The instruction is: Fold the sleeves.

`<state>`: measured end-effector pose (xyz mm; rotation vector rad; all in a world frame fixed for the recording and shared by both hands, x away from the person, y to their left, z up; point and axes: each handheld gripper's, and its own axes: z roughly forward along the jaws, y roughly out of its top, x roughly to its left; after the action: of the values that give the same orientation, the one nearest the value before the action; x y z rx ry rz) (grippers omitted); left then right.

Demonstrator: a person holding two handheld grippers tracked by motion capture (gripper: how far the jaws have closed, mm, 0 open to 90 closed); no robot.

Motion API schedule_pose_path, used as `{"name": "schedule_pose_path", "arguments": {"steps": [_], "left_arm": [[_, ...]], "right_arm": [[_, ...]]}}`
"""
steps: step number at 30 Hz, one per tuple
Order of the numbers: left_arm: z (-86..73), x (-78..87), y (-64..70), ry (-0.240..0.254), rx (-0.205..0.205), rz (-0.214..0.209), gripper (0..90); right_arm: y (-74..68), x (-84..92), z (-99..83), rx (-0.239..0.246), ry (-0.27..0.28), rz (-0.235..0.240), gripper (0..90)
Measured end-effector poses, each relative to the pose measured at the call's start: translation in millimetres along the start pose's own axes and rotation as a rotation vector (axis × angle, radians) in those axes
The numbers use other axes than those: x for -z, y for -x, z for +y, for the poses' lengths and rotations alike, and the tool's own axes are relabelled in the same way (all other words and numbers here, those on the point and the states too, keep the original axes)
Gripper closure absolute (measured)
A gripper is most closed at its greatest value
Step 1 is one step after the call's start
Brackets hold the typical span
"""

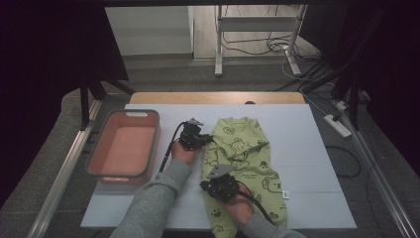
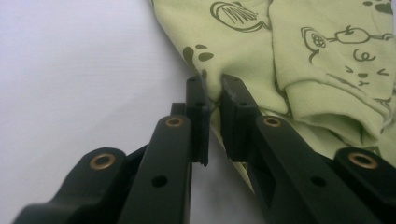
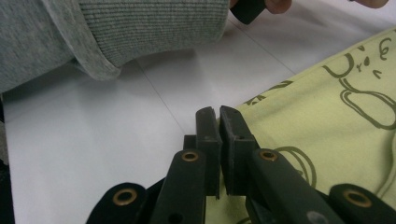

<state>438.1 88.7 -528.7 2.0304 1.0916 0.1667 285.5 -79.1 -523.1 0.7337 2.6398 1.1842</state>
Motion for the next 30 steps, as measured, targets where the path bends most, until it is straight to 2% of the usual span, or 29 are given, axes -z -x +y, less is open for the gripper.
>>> {"name": "schedule_pose_path", "arguments": {"steps": [1,10,22,30], "left_arm": [[-1.3,4.3,-2.3,0.004,0.012,0.008,81.8],[-10.9,22.1,-11.3,0.01,0.034,0.034,81.8],[-13.0,39.9,-12.8,0.013,0.026,0.064,81.8],[-16.6,38.4,-13.9,0.01,0.039,0.065,81.6]], "right_arm": [[-1.7,-1.6,2.9,0.004,0.005,0.007,87.1],[-11.4,-8.4,11.5,0.019,0.029,0.042,87.0],[-20.3,-15.1,19.2,0.026,0.047,0.083,87.0],[-21.0,-19.6,19.4,0.024,0.04,0.095,86.3]]}}
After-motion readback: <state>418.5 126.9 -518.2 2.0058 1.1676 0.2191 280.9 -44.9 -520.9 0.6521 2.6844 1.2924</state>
